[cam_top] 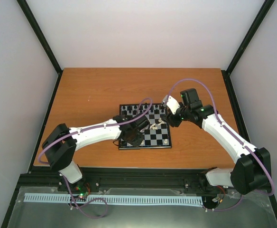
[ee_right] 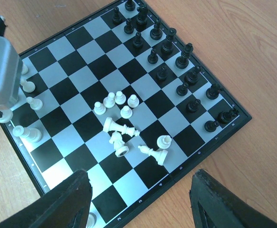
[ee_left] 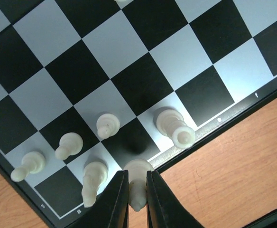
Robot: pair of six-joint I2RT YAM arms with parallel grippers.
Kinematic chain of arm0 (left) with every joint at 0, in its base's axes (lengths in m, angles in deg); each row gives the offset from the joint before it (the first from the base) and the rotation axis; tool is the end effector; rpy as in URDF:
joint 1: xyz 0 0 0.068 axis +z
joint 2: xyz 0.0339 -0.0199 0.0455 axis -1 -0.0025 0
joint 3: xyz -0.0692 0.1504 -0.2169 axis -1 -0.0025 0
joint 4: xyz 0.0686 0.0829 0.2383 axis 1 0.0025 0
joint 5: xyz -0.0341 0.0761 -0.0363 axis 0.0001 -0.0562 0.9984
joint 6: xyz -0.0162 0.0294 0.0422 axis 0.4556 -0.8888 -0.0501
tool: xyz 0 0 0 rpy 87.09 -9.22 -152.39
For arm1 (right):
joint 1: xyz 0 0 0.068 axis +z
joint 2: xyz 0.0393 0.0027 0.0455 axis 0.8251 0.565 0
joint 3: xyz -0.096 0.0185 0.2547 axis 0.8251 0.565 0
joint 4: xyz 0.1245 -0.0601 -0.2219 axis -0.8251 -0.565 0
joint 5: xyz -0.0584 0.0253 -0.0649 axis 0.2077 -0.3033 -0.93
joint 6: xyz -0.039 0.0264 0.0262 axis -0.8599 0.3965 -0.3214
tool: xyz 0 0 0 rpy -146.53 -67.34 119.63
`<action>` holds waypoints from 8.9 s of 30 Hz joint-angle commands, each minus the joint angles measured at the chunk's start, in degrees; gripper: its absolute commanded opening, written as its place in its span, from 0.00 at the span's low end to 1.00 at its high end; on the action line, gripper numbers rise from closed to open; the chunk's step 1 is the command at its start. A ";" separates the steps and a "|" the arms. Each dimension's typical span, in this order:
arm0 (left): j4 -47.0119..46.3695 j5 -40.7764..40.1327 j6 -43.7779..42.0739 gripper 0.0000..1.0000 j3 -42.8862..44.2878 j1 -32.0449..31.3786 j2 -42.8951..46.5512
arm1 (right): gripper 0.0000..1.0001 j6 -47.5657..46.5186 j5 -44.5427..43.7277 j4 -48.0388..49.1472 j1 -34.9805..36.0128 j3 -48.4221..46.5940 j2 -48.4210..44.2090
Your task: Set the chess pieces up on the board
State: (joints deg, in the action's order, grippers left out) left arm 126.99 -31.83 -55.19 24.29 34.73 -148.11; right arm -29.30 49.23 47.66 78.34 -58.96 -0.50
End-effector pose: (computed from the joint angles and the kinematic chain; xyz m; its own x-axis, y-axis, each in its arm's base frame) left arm 0.1782 -0.2505 0.2080 -0.8303 0.4793 -0.2844 0.5093 0.8597 -0.0379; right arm 0.2419 0.1148 0.2744 -0.3835 -0.6259 -0.6791 -0.8286 0.5579 -0.0462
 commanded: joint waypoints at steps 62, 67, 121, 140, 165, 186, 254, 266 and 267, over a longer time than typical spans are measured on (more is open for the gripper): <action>-1.13 -20.40 -4.66 0.93 -9.04 16.20 34.95 | 0.38 -1.23 -4.49 -9.53 13.79 -21.27 34.11; -1.09 -20.50 -4.71 0.92 -9.13 16.20 34.57 | 0.34 -1.00 -3.89 -10.39 14.07 -23.28 36.66; -0.87 -18.95 -5.27 0.90 -9.37 16.20 33.20 | 0.14 -3.99 -0.44 -12.77 20.67 -19.35 36.41; -0.73 -18.51 -5.38 0.89 -9.27 16.20 33.02 | 0.28 -1.77 -9.95 -15.20 15.05 -29.58 34.50; -0.67 -17.96 -5.65 0.89 -9.40 16.20 32.94 | 0.23 -0.65 -8.81 -15.81 15.09 -32.09 42.64; -0.52 -17.17 -5.74 0.89 -9.38 16.20 32.19 | 0.19 -0.61 -6.73 -16.57 15.78 -32.18 44.75; -0.34 -16.03 -5.80 0.89 -9.32 16.20 31.52 | 0.23 -4.47 0.45 -21.64 16.09 -24.82 34.30; -0.06 -17.74 -4.84 0.89 -9.01 16.20 32.16 | 0.33 0.06 -9.12 -15.19 14.17 -30.57 35.45; -0.01 -17.95 -4.79 0.89 -9.00 16.20 32.30 | 0.34 0.25 -9.46 -14.81 14.09 -31.09 35.97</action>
State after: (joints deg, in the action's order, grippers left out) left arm 127.23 -48.42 -60.17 14.69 50.40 -116.77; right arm -30.83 43.33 29.97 92.48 -87.68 34.16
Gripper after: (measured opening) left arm 0.890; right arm 0.324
